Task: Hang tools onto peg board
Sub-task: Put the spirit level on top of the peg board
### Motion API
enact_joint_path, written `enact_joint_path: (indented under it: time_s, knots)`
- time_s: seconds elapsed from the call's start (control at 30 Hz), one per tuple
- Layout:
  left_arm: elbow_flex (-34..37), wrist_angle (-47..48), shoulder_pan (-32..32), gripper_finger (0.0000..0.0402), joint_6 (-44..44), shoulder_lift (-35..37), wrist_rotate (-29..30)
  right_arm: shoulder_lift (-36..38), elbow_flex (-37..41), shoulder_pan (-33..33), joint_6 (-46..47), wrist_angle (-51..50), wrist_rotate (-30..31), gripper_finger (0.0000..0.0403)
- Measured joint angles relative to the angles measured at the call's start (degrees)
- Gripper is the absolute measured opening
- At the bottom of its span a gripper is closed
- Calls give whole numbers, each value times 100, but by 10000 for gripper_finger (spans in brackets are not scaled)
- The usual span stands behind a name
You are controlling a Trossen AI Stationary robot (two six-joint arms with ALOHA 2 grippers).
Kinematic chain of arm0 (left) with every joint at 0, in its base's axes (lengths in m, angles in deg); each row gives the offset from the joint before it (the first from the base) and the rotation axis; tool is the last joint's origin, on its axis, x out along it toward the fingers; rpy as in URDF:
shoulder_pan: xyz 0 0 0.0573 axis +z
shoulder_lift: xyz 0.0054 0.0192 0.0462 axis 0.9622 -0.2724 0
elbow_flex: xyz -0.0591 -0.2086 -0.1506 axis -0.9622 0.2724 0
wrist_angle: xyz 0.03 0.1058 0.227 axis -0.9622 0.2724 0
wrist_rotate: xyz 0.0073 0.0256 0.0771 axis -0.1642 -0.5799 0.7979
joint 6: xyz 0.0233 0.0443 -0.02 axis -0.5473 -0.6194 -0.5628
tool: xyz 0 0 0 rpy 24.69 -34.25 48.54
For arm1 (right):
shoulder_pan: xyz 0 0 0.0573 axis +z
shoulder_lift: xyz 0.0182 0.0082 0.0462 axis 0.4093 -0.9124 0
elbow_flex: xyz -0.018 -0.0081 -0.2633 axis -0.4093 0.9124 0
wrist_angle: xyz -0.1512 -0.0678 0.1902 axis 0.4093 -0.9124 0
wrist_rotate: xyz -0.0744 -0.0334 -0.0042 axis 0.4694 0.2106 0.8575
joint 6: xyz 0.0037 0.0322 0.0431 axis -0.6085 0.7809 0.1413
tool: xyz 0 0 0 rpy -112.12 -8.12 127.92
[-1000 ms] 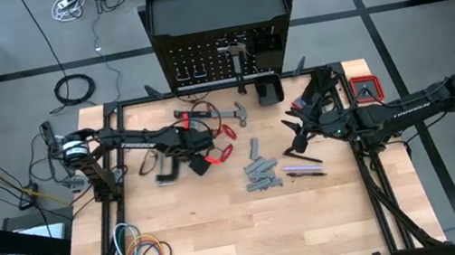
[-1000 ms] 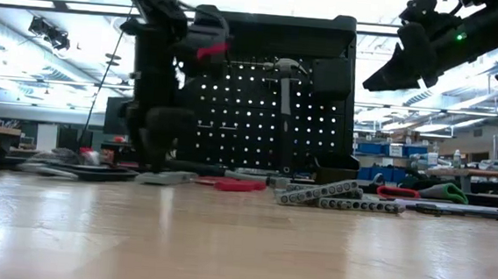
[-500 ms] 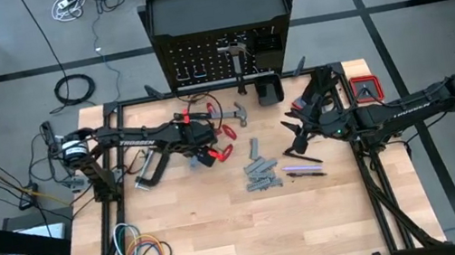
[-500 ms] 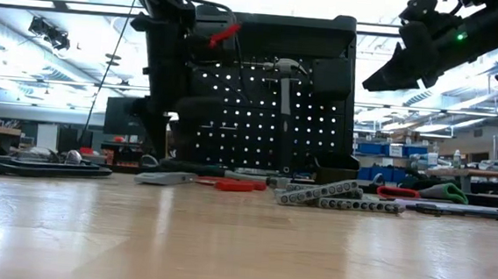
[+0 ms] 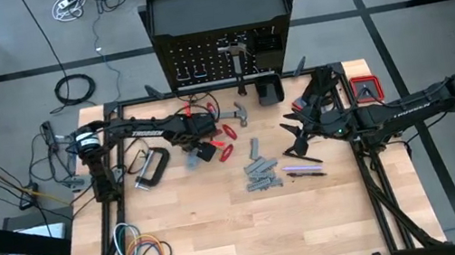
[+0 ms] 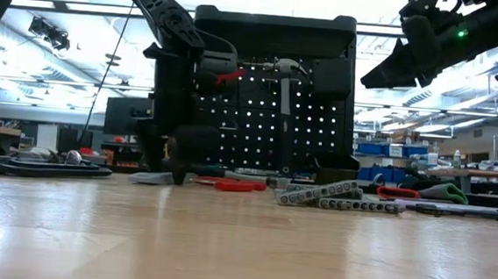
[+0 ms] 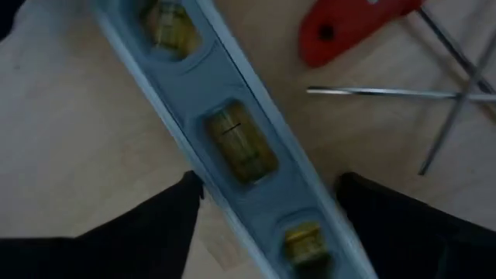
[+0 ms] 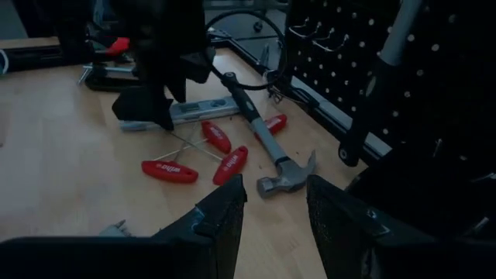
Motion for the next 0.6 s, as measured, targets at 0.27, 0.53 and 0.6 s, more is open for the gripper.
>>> enact_joint_path:
  time_s: [0.27,0.53,0.6]
  knots:
    - [4,305,-154,153,-635,-5,-890,0,2,0,0,-31,0,151]
    - [-392,1315,-759,153,-1042,94,-1124,0,2,39,5,-14,0,151]
    - [-626,1591,-945,153,-1029,179,-1138,0,2,36,4,-9,1,151]
